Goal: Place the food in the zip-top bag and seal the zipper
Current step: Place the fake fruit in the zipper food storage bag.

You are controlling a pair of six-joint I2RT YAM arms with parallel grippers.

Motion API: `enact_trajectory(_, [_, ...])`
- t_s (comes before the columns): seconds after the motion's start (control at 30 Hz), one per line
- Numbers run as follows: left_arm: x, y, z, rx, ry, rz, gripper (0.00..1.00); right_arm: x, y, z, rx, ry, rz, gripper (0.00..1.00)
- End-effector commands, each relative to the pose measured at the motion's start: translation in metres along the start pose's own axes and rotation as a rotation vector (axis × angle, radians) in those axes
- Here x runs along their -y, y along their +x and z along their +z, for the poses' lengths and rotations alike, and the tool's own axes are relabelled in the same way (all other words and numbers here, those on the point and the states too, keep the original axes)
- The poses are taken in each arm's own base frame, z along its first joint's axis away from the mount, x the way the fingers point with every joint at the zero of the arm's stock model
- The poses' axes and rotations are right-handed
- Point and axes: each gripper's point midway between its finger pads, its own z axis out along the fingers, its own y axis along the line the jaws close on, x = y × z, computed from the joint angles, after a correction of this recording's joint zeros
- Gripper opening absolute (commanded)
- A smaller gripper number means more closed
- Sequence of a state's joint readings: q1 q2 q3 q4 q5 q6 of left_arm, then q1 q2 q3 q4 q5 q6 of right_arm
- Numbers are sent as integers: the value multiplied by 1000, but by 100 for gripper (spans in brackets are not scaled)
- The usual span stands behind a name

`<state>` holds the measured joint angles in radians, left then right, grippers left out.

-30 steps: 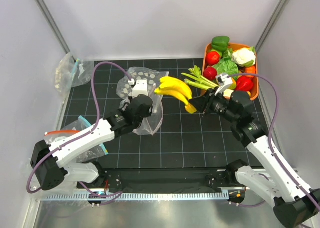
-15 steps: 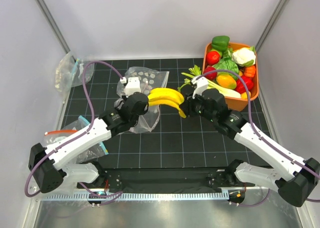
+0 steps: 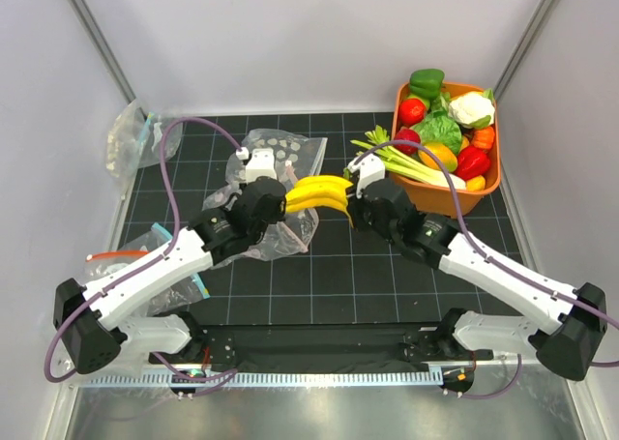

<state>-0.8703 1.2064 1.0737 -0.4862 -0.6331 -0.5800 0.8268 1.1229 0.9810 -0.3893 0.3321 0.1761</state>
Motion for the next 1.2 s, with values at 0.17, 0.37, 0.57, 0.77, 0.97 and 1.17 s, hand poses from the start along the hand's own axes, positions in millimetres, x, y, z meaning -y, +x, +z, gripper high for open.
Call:
enact_trajectory(0.17, [25, -12, -13, -7, 139, -17, 0, -6, -28, 5, 74, 128, -120, 1])
enact_trajectory(0.37, [17, -16, -12, 17, 100, -7, 0, -13, -25, 8, 66, 199, -223, 1])
enact_trajectory(0.57, [37, -8, -9, -27, 188, 20, 0, -56, -21, 3, 98, 26, -309, 1])
enact_trajectory(0.77, [51, -5, -15, -34, 286, 45, 0, -98, -12, -7, 106, -151, -390, 1])
enact_trajectory(0.97, [66, -8, -29, -17, 417, 20, 0, -107, -14, -15, 142, -225, -379, 1])
enact_trajectory(1.17, [78, -9, -42, -6, 521, 11, 0, -105, -18, -22, 176, -241, -371, 1])
